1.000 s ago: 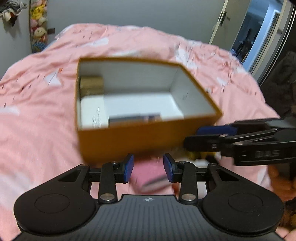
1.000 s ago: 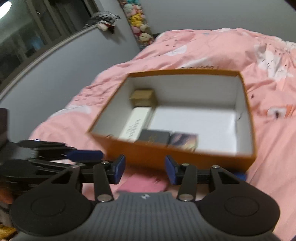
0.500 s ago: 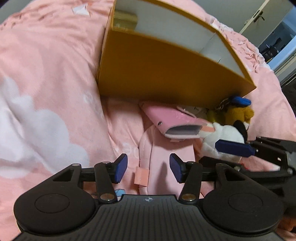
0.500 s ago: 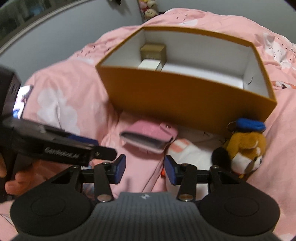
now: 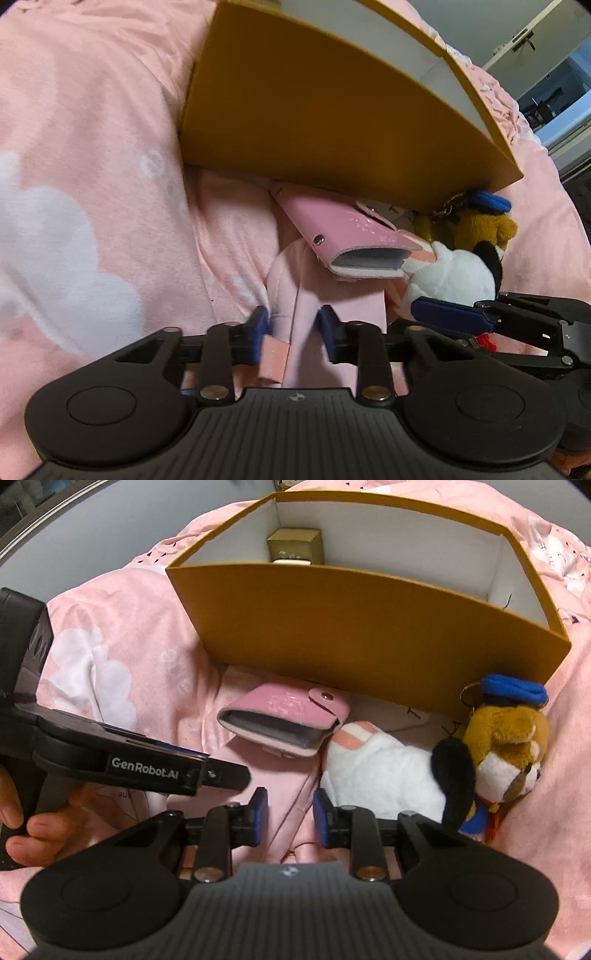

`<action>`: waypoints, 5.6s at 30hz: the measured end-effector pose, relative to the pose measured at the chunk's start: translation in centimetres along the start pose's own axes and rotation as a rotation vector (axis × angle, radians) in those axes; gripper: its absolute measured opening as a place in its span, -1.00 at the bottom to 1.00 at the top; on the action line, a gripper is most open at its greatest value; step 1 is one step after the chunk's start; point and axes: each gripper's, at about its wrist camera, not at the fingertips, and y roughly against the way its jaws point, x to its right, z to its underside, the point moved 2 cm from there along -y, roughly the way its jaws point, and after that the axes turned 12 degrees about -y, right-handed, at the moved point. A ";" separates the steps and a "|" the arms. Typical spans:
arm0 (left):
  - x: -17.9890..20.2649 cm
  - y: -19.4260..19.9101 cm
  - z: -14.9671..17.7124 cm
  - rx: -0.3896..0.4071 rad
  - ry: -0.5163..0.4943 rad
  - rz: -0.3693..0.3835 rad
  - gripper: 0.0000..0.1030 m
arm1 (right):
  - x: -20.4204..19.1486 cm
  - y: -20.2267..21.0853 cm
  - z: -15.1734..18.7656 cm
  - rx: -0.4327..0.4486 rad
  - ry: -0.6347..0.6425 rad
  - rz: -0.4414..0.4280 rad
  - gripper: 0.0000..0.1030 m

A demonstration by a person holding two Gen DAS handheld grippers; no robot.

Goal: Organize objects
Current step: 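Grasp the pink wallet with the right gripper while the left gripper reaches the pink backpack, then grasp the small pink backpack with the left gripper while the right gripper holds the wallet, then lift and carry the pink backpack and pink wallet over the orange box with both grippers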

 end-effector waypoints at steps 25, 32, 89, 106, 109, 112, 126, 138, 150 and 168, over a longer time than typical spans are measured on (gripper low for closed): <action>-0.5 2.9 -1.0 0.055 -0.015 -0.075 -0.60 | -4.2 -3.9 -1.8 0.048 0.521 0.137 -0.04; -0.5 4.9 -0.7 0.091 -0.017 -0.084 -0.60 | -5.1 -1.6 -1.7 0.120 0.548 0.159 -0.38; 1.7 9.2 -0.5 0.164 -0.101 0.079 -0.28 | 1.8 2.5 -1.5 0.029 -0.140 -0.063 -0.37; -0.1 3.7 0.5 0.027 0.038 0.098 0.32 | 2.6 1.2 -0.3 -0.079 -0.189 -0.071 -0.18; 0.2 2.1 0.6 0.027 0.066 0.103 0.51 | 2.6 1.1 -0.2 -0.083 -0.197 -0.072 -0.18; 0.0 0.7 0.6 0.022 0.084 0.089 0.64 | 2.7 1.0 -0.1 -0.087 -0.202 -0.071 -0.18; -1.2 6.1 0.8 0.080 0.054 0.128 0.61 | 2.9 0.8 -0.1 -0.093 -0.220 -0.070 -0.18; -1.3 0.9 1.9 -0.038 0.067 0.048 0.35 | 4.1 -0.5 0.1 -0.105 -0.329 -0.128 -0.20; -2.5 -0.2 2.5 0.027 0.204 0.155 -0.01 | 6.2 -2.6 0.5 -0.095 -0.541 -0.222 -0.38; -0.3 9.5 -0.6 0.282 0.042 0.048 -0.60 | 3.1 7.1 -4.5 0.139 -0.240 -0.187 -0.73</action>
